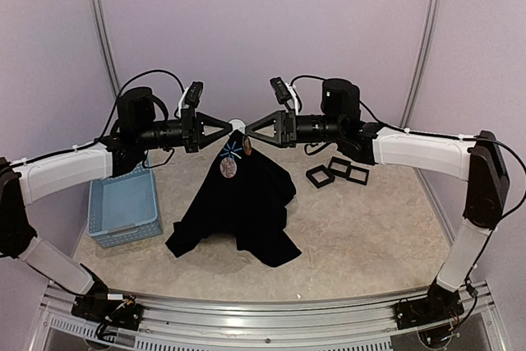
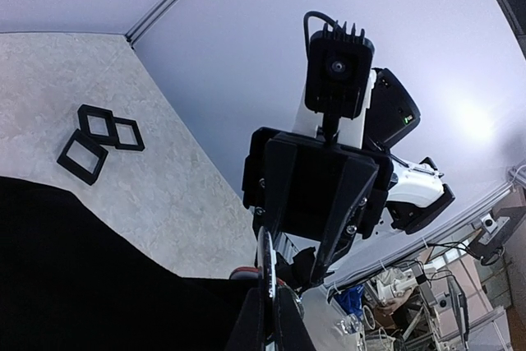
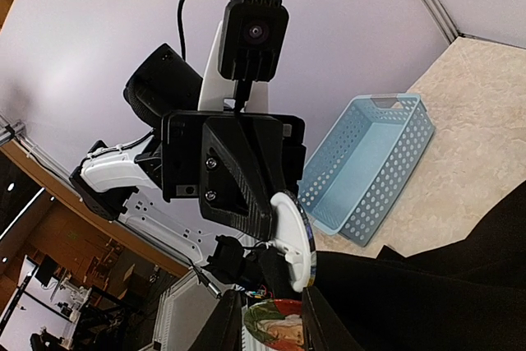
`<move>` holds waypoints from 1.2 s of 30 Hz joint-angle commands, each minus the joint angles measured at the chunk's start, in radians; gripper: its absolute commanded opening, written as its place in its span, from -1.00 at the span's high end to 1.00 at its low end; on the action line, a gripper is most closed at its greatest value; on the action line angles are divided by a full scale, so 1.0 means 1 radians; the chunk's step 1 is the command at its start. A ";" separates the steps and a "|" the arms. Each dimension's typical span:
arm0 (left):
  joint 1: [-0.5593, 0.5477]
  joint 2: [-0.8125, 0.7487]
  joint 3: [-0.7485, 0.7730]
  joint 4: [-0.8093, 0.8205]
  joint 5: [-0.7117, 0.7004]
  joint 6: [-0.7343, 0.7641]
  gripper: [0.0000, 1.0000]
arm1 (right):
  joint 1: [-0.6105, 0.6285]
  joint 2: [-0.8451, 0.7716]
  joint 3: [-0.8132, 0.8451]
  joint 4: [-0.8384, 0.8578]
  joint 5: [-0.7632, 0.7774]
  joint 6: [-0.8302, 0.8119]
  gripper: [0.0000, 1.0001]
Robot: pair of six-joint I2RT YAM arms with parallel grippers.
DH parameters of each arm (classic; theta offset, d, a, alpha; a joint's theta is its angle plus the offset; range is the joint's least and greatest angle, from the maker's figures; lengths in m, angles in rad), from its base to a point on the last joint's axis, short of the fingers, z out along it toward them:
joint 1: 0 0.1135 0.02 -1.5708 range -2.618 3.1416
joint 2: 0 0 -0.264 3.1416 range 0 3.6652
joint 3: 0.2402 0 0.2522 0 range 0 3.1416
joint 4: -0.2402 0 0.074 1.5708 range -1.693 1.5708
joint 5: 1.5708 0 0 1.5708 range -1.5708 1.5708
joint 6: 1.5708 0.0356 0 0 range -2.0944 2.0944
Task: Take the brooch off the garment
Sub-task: Pass from the left arm to the right
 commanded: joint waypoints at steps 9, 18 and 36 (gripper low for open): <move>-0.014 0.002 0.007 0.053 0.003 -0.009 1.00 | -0.001 0.037 0.026 0.010 -0.030 0.010 0.52; -0.028 0.006 0.013 0.054 0.002 -0.010 1.00 | -0.002 0.051 0.027 0.043 -0.049 0.035 0.60; -0.050 0.033 0.055 0.048 0.018 -0.008 1.00 | -0.003 0.076 0.039 0.048 -0.064 0.049 0.69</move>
